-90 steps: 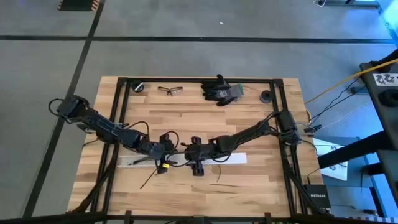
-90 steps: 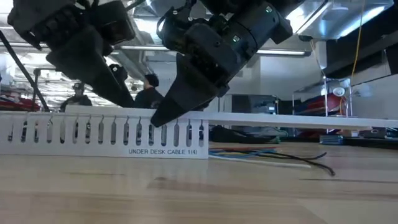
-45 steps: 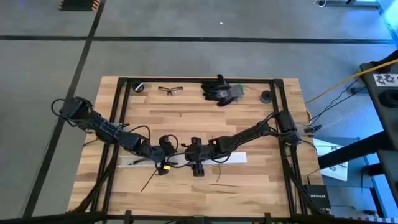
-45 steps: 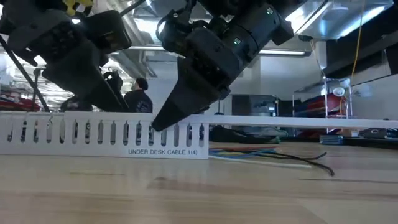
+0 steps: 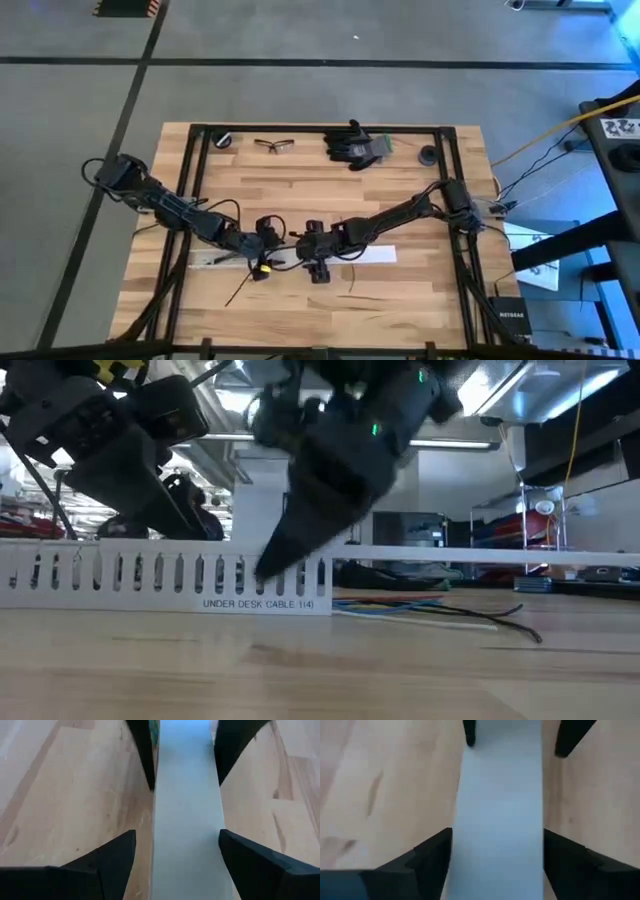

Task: Ziptie cables
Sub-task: Close the white cable duct

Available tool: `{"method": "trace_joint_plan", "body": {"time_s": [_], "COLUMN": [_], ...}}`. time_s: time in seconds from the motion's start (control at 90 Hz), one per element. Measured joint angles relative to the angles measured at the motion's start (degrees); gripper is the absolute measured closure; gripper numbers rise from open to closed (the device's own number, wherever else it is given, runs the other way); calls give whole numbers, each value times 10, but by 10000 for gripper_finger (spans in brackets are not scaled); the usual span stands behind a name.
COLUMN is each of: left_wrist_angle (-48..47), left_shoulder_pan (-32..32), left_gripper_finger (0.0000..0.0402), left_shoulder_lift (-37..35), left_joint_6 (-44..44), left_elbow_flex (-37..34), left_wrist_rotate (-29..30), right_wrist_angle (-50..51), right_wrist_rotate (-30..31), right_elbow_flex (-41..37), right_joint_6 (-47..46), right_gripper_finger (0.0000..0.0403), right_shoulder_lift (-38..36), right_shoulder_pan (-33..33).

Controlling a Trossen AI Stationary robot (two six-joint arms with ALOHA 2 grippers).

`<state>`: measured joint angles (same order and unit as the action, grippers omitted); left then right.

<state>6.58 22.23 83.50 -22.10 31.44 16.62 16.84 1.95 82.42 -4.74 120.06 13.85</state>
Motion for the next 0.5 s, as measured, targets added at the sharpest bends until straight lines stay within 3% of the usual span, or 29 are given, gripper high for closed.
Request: {"method": "trace_joint_plan", "body": {"time_s": [0.367, 0.5], "left_wrist_angle": [45, 57], "left_shoulder_pan": [-36, -49], "left_gripper_finger": [132, 132], "left_shoulder_lift": [1, 1], "left_joint_6": [37, 56], "left_elbow_flex": [-1, 0], "left_wrist_rotate": [3, 5], "right_wrist_angle": [99, 78], "right_wrist_rotate": [61, 66], "right_elbow_flex": [-25, -67], "right_joint_6": [21, 21], "right_gripper_finger": [118, 118], "right_shoulder_lift": [-95, -126], "right_shoulder_pan": [0, -1]}}
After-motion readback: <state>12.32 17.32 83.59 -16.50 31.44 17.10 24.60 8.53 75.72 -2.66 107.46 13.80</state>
